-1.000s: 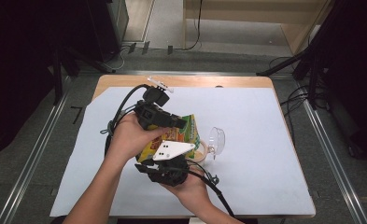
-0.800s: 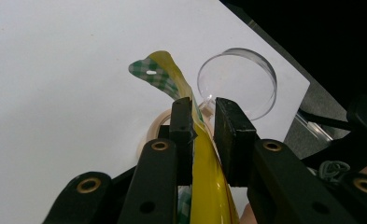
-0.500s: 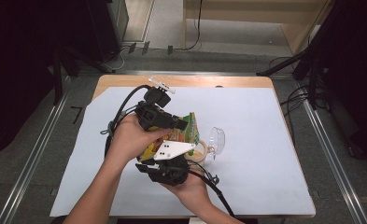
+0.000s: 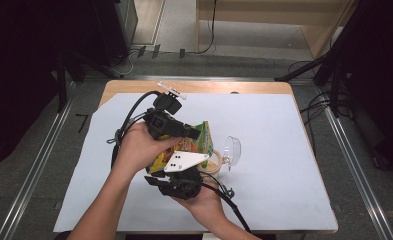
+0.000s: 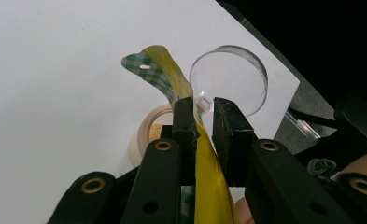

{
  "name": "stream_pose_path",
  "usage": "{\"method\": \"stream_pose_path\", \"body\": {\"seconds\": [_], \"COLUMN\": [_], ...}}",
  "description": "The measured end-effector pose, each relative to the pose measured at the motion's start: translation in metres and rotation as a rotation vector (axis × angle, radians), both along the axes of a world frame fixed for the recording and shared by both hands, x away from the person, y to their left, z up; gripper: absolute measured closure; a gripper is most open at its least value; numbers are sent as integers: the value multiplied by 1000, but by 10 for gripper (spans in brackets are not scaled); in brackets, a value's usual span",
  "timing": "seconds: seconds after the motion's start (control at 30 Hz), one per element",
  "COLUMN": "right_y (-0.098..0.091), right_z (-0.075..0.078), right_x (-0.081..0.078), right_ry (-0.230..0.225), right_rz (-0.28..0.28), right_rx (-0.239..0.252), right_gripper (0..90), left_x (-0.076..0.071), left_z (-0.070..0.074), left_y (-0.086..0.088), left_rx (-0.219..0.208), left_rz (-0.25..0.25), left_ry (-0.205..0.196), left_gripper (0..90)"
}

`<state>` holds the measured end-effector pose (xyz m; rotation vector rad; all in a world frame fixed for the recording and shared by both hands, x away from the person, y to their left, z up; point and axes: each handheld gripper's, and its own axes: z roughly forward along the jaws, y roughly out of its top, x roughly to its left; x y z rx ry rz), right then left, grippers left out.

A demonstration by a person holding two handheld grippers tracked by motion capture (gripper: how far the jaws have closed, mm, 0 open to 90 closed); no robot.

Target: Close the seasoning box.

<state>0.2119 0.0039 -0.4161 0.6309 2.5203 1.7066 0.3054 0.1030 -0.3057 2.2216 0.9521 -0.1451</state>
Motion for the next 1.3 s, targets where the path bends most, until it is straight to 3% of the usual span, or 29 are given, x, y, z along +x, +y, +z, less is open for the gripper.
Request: {"method": "stream_pose_path", "body": {"seconds": [0.17, 0.47, 1.3], "right_y": [0, 0, 1], "right_z": [-1, 0, -2], "right_x": [0, -1, 0], "right_ry": [-5, -5, -28], "right_rz": [2, 4, 2], "right_rx": [-3, -3, -21], "right_gripper": [766, 762, 763], "left_x": [1, 0, 3], "left_z": [-1, 0, -3], "left_y": [1, 0, 3], "left_rx": [-8, -6, -56], "left_rz": [1, -4, -32], "left_ry": [17, 11, 61], "left_gripper": [798, 792, 789]}}
